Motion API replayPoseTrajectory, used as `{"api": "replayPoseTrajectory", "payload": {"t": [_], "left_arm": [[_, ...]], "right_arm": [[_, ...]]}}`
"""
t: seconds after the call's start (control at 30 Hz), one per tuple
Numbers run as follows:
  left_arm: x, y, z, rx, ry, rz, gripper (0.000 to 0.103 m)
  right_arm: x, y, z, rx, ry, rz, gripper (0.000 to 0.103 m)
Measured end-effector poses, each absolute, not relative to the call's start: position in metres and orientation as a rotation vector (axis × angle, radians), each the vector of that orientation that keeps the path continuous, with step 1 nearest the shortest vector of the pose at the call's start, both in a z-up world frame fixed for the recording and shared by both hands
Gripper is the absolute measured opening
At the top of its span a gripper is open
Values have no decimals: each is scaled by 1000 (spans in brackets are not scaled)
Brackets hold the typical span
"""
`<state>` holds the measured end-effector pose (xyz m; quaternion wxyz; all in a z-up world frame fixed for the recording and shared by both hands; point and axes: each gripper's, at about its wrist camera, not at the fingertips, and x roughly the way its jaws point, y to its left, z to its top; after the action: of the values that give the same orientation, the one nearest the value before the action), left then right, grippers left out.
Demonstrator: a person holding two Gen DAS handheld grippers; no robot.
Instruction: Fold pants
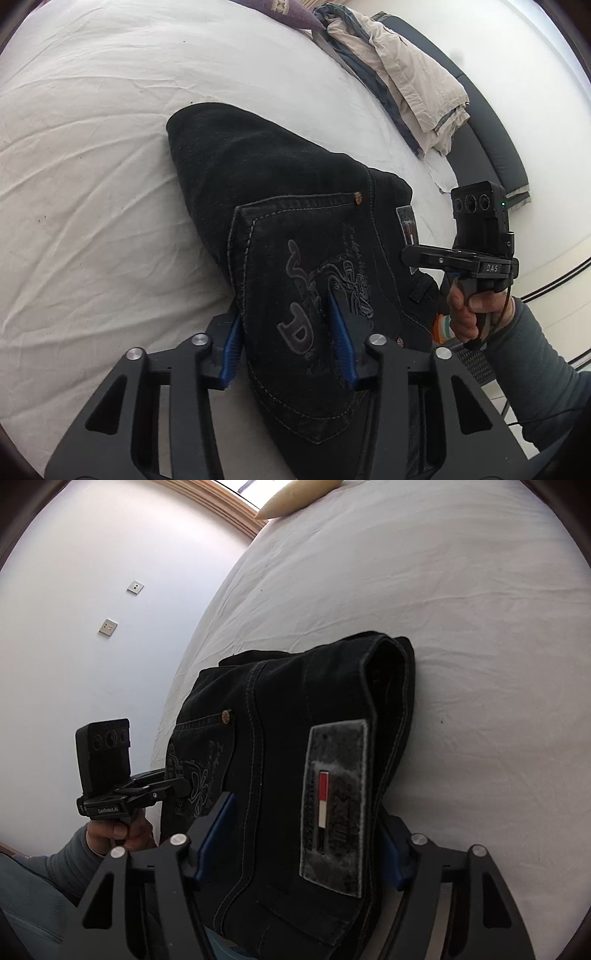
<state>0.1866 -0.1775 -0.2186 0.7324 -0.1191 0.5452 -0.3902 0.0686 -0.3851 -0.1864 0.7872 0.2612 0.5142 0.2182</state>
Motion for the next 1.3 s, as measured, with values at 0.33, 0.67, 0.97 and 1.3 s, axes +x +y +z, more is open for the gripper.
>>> {"api": "replayPoseTrajectory", "payload": {"t": [0.33,0.67,0.97,1.3], "left_arm": [[188,-169,-182,-302,1123,-867,23],[265,-93,-115,-249,979,-755,23],[355,-35,-150,-158,1029,-622,23],[356,16,-191,-289,1030,-544,58]], "right_arm": [[62,-351,-125,347,1015,431,22],[146,-331,-94,452,889,457,21],[247,-287,-148,539,964,440,21],[228,-322,-186,705,978,380,61]]}}
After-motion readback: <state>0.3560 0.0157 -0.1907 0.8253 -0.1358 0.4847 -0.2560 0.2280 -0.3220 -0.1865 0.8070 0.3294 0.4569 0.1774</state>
